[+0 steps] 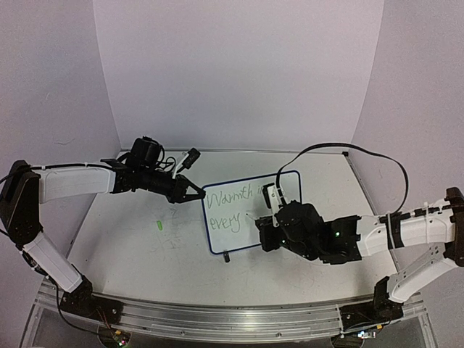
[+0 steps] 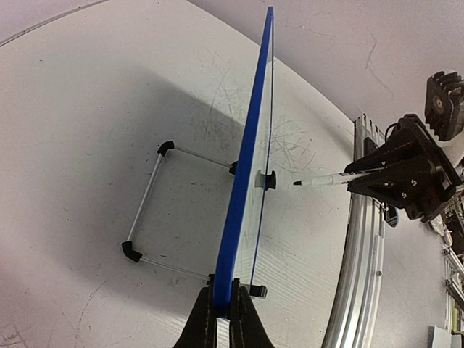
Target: Write a sentence on the whiteboard
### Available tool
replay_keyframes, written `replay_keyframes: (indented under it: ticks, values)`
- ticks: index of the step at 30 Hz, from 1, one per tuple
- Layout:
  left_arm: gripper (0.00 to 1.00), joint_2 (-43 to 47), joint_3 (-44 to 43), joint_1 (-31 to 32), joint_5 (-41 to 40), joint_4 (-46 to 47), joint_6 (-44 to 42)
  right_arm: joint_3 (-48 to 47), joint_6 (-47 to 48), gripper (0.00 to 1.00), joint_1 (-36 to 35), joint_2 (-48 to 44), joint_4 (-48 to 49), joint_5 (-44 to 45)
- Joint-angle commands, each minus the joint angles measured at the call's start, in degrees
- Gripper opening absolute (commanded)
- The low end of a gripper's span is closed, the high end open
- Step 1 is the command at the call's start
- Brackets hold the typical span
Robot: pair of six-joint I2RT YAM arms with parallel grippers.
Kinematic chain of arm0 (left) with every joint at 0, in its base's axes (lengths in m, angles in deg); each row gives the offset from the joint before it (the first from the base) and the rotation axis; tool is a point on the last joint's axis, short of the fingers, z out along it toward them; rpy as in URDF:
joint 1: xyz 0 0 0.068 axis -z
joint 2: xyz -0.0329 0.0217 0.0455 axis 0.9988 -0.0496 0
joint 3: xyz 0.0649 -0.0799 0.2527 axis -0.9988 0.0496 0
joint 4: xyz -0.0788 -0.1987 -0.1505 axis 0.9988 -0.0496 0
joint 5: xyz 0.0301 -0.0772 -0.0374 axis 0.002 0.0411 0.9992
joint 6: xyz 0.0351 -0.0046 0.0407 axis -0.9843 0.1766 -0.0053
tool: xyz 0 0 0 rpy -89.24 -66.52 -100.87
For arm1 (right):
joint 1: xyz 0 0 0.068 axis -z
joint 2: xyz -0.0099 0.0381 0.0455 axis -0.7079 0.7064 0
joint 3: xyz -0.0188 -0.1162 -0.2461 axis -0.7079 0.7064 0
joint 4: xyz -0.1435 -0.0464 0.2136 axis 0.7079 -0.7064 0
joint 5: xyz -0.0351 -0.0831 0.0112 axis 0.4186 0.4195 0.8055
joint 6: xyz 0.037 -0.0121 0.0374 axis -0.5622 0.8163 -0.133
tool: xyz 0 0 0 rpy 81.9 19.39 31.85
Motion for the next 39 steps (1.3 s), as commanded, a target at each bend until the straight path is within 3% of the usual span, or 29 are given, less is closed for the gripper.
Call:
replay_keyframes:
  ticks: [1, 14, 28, 39]
  values:
    - [0.0, 1.3, -0.5, 0.3, -4.3, -1.2, -3.7, -1.7, -0.3, 0.0, 0.0, 0.8, 0.3, 3.1]
    - [0.0, 1.4, -0.4, 0.3, -4.3, -1.2, -3.9, -3.2, 0.3, 0.0, 0.5, 2.4, 0.8, 6.4]
    - [0.0, 1.4, -0.4, 0.3, -3.7, -1.2, -3.8, -4.7, 1.8, 0.0, 2.5, 4.6, 3.8, 4.3]
    - [0.0, 1.5, -0.4, 0.3, -3.8, -1.2, -3.9, -2.5, -3.4, 0.0, 3.2, 5.0, 1.1, 2.4]
